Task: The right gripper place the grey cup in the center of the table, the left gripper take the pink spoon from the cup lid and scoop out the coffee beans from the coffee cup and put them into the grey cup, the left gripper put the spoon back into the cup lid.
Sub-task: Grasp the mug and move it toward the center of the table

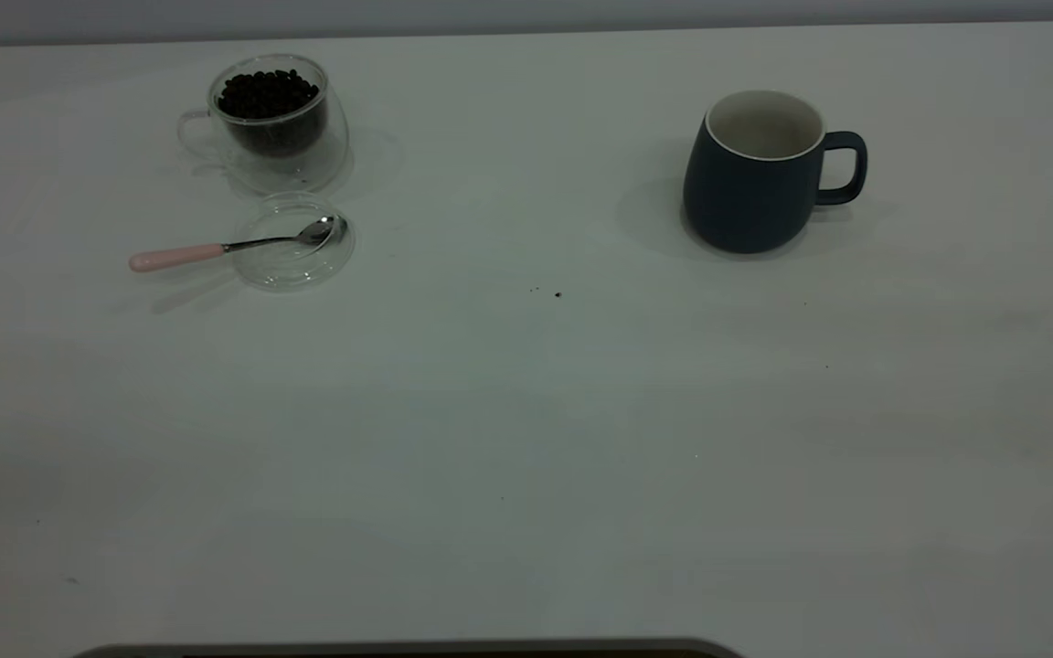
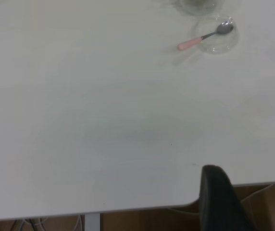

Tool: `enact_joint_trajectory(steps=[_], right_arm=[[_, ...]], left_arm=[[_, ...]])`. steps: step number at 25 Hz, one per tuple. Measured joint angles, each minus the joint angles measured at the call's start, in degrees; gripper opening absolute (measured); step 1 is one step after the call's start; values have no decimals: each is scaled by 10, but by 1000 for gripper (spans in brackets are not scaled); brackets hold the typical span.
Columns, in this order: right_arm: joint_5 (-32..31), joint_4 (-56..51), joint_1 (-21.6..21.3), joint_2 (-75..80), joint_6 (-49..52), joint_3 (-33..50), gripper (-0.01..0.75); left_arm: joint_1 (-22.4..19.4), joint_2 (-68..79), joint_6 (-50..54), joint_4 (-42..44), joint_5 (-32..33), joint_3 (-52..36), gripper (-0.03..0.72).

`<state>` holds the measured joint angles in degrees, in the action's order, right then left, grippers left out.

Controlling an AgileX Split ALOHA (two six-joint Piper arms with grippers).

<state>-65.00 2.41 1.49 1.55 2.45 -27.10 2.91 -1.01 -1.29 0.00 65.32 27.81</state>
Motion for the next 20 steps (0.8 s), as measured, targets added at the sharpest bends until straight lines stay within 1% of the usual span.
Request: enact_joint_trajectory(steps=[9,13,15,18,20], right_arm=[[2,0,0,3,0,1,522],[15,-24,0,55,0,-10,538],[45,-34,0,97,-3,-23,569],[127,-41,0,182,-32,-42,613],[179,-47,0,248,-68,-55,621]], left_arm=[[0,0,-1,0,0,0,370],[0,0,-1,0,0,0,370],[0,0,-2,0,0,0,370],[0,0,-2,0,0,0,370],[0,0,-2,0,0,0,370]])
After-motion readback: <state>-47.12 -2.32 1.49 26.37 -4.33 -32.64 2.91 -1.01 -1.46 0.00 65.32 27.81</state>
